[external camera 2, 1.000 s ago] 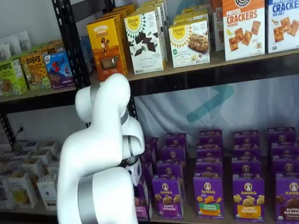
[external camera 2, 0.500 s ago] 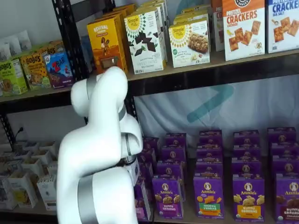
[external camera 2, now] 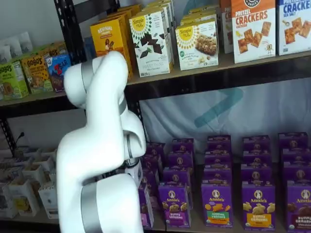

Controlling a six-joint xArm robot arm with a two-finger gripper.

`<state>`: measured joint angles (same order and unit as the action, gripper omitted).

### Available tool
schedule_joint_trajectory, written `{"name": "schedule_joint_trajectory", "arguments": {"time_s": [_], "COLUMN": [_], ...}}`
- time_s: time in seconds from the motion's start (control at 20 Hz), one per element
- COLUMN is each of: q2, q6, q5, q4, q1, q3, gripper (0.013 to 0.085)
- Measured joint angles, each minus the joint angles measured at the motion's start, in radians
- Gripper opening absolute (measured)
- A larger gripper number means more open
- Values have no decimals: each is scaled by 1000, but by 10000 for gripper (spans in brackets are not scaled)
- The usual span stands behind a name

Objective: Pick up the purple box with a pink patch in the middle, on the bottom shelf, the first box from the left

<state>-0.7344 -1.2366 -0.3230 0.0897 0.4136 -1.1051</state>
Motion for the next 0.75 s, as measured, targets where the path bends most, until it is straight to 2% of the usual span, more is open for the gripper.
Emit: {"name": "schedule_joint_trajectory", "arguments": {"time_s": [0.5, 0.75], "q2": [212, 294], "q6": [-26, 1], "q5": [-57, -78], "q4": [33, 0], "q1": [2, -2], "q3": [180, 245], "gripper": [330, 330]}}
